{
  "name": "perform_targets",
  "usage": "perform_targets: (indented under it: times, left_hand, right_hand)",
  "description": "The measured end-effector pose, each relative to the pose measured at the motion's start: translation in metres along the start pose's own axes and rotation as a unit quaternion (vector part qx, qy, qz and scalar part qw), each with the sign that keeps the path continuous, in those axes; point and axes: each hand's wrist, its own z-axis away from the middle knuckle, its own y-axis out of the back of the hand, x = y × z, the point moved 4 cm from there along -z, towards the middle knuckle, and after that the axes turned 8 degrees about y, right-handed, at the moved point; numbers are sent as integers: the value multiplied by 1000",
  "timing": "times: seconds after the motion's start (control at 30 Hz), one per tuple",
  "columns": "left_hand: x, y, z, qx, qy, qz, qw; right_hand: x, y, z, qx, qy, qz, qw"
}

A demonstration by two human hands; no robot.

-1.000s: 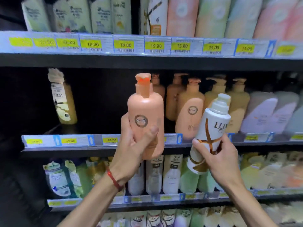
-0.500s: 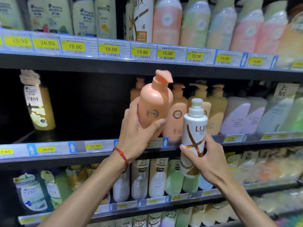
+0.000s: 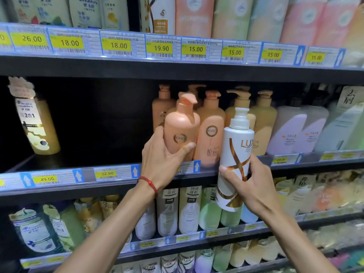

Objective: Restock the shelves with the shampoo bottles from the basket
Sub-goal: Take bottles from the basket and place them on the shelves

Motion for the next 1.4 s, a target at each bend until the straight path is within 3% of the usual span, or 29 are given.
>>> perform_targets:
  times: [0.27, 0.53, 0.7, 0.8, 0.87, 1.0, 1.07, 1.23, 1.4]
  left_hand:
    - [-2, 1, -11, -11, 64, -66, 996]
    - [-3, -1, -11, -31, 85, -120, 989]
    - [-4, -1, -4, -40, 75, -152, 985]
    - [5, 15, 23, 27, -18, -87, 996]
    - [10, 25, 45, 23, -65, -45, 997]
    - [8, 27, 89, -161, -15, -20, 987]
    - [6, 27, 104, -206, 18, 9, 978]
    - [2, 33, 117, -191, 34, 45, 980]
    - [-2, 55, 108, -162, 22, 88, 983]
  right_hand:
    - [-1, -6, 2, 21, -10, 0, 1000]
    - [1, -7, 5, 22, -6, 23, 999]
    - [1, -8, 14, 23, -3, -28, 999]
    - [-4, -6, 21, 34, -2, -71, 997]
    - [-10, -6, 23, 35, -18, -123, 992]
    - [-29, -13, 23, -1, -54, -246, 968]
    - [-42, -21, 24, -13, -69, -287, 955]
    - [-73, -50, 29, -44, -90, -362, 927]
    - [-104, -74, 24, -101, -63, -358, 926]
